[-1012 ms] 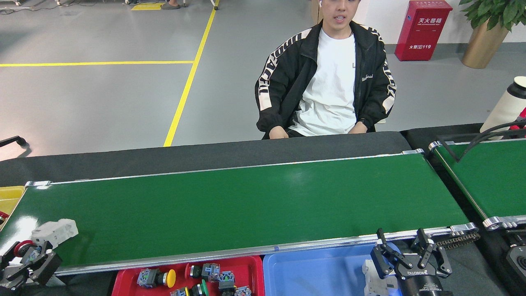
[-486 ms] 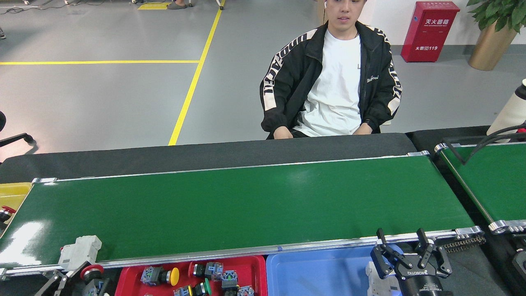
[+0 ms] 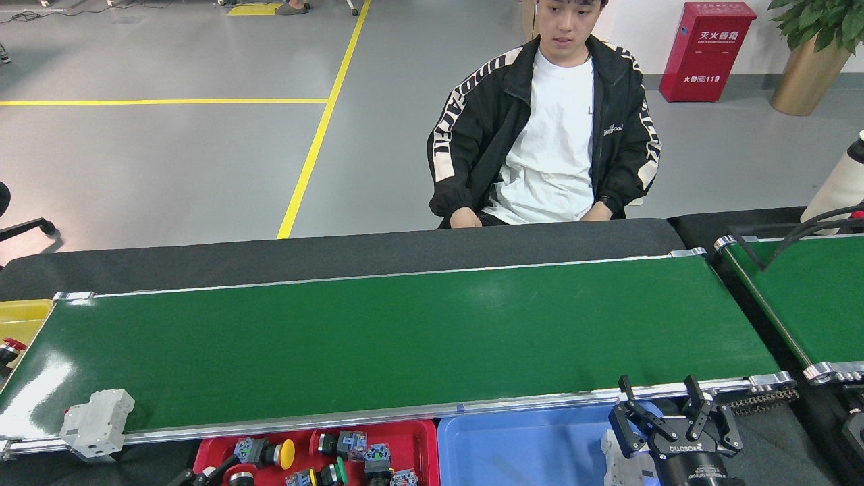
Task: Pick switch part from conveyor to tray
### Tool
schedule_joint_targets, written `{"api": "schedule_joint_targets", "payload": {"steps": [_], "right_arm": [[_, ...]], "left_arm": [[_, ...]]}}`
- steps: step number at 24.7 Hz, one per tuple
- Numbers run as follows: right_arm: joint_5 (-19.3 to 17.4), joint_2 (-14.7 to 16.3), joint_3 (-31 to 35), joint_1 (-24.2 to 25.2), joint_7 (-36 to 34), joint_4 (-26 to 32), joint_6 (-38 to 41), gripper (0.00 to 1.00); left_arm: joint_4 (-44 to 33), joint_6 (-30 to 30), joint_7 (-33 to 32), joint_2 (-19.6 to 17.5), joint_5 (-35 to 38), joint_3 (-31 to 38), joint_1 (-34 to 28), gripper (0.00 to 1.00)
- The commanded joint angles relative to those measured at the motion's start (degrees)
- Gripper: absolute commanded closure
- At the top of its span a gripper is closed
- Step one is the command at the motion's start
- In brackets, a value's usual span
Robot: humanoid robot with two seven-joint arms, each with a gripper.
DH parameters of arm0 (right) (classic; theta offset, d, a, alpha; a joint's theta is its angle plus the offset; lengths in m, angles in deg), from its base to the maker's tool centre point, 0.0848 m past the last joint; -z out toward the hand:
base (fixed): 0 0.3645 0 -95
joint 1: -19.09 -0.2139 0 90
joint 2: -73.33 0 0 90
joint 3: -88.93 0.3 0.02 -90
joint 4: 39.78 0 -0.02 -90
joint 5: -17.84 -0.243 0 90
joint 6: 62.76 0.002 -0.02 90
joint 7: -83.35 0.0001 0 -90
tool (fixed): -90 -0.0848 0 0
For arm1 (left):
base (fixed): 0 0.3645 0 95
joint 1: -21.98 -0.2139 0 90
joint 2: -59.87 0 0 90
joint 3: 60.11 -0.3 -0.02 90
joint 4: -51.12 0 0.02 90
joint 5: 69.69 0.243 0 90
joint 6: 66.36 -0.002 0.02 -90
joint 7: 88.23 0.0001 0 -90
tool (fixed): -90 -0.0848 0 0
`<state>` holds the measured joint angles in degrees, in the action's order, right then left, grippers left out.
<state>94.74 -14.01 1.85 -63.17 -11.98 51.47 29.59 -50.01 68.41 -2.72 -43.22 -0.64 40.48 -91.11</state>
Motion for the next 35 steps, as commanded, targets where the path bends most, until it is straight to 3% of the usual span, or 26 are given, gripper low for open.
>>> {"api": "schedule_joint_targets", "payload": {"steps": [1, 5, 9, 11, 15, 17, 22, 25, 35], "right_arm": [[0.0, 0.15, -0.02, -0.36, -0.2, 0.69, 0.02, 0.0], [0.09, 0.15, -0.55, -0.27, -0.2, 0.6, -0.07, 0.0], [0.0, 0.06, -0.72, -0.36, -0.2, 0.69, -0.16, 0.0], [0.0, -0.12, -0.72, -0.45, -0.12, 0.69, -0.42, 0.0], [0.0, -0.03, -0.72, -0.27, -0.2, 0.95, -0.42, 0.0], [0.0, -0.03, -0.72, -0.27, -0.2, 0.95, -0.33, 0.0], [0.0, -0.03, -0.81, -0.71, -0.47, 1.04, 0.11, 0.0], [0.0, -1.52, -1.6, -0.89, -0.47, 1.66, 0.11, 0.0], [0.0, -1.87, -3.36, -2.21, 2.08, 4.47, -0.33, 0.0]], "left_arm": [[-0.64, 0.23, 0.27, 0.08, 0.12, 0.13, -0.03, 0.0], [-0.64, 0.23, 0.36, 3.42, -0.14, 3.65, 0.41, 0.0], [-0.55, 0.23, 0.36, 10.8, 0.3, 18.14, 0.93, 0.0], [-0.29, 0.23, 0.36, 12.3, 0.3, 22.54, 1.2, 0.0], [1.47, 0.23, 0.36, 11.77, 3.81, 25.36, 1.02, 0.0], [4.55, -7.06, 0.36, 11.51, 5.57, 25.27, 2.61, 0.0], [7.27, -9.88, 0.36, 10.28, 5.57, 25.88, 4.63, 0.0], [7.36, -14.09, 0.44, 10.28, 5.48, 25.8, 5.15, 0.0], [6.48, -12.95, 0.71, 10.37, 5.22, 25.27, 5.15, 0.0]]}}
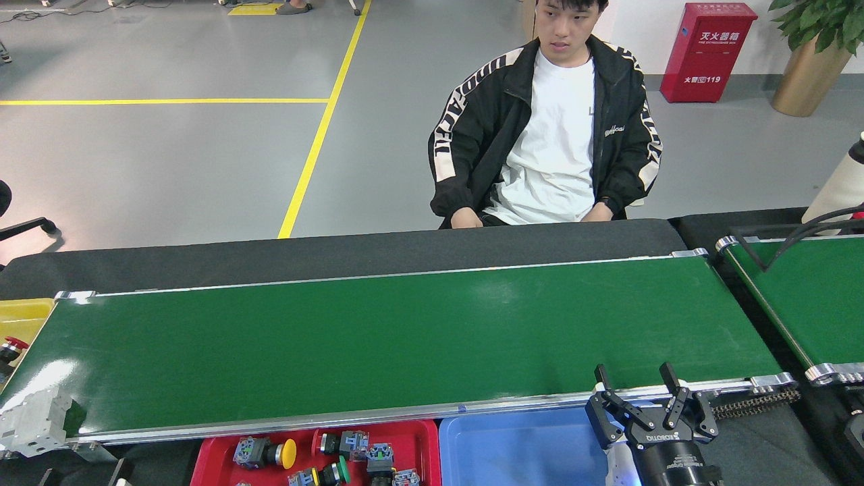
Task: Pick switch part from conveyor to tray
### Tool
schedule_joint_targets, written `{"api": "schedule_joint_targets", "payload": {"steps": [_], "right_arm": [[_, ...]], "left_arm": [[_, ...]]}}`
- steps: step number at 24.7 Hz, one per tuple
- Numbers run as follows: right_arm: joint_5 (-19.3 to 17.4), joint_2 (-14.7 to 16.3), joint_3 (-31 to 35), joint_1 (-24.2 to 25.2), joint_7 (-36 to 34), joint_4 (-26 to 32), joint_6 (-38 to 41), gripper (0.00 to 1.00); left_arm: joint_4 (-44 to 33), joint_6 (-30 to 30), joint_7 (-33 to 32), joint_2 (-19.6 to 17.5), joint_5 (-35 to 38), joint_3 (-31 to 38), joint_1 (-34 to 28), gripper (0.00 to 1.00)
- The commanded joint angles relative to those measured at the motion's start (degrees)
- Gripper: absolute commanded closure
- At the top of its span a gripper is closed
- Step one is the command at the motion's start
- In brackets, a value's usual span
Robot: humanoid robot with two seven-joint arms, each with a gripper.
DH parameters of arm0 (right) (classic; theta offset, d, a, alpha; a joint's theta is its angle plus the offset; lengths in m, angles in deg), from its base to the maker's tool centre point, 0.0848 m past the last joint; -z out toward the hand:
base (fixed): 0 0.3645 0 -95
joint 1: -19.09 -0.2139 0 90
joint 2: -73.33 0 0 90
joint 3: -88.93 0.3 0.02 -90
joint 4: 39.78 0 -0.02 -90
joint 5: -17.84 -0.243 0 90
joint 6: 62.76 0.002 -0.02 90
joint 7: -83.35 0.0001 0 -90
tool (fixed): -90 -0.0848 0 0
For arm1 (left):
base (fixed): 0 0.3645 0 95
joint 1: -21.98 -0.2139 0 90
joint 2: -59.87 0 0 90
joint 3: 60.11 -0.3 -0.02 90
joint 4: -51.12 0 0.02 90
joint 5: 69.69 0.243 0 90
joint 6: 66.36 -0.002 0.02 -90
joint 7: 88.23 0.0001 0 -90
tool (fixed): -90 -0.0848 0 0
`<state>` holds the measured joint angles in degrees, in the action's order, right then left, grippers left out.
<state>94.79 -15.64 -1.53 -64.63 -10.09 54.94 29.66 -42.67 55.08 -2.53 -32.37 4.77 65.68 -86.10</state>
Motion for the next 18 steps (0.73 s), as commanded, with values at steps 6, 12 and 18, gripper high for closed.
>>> {"api": "schedule_joint_targets", "payload": {"steps": [6, 12, 18], "right_arm": [[0.04, 0.03, 0.01, 0.83, 0.54, 4.95, -0.49, 0.0], [0.3, 0.03, 0.01, 6.99, 0.19, 6.8, -0.23, 0.0], [0.39, -0.06, 0.01, 7.25, 0.1, 6.8, -0.31, 0.0]], "left_arm": [[-1.13, 0.47, 0.52, -0.39, -0.28, -0.02, 0.06, 0.0], [-1.13, 0.47, 0.6, -0.3, -0.19, 0.07, -0.12, 0.0], [-0.78, -0.06, 0.6, -0.39, -0.1, 0.07, 0.06, 0.0]]}}
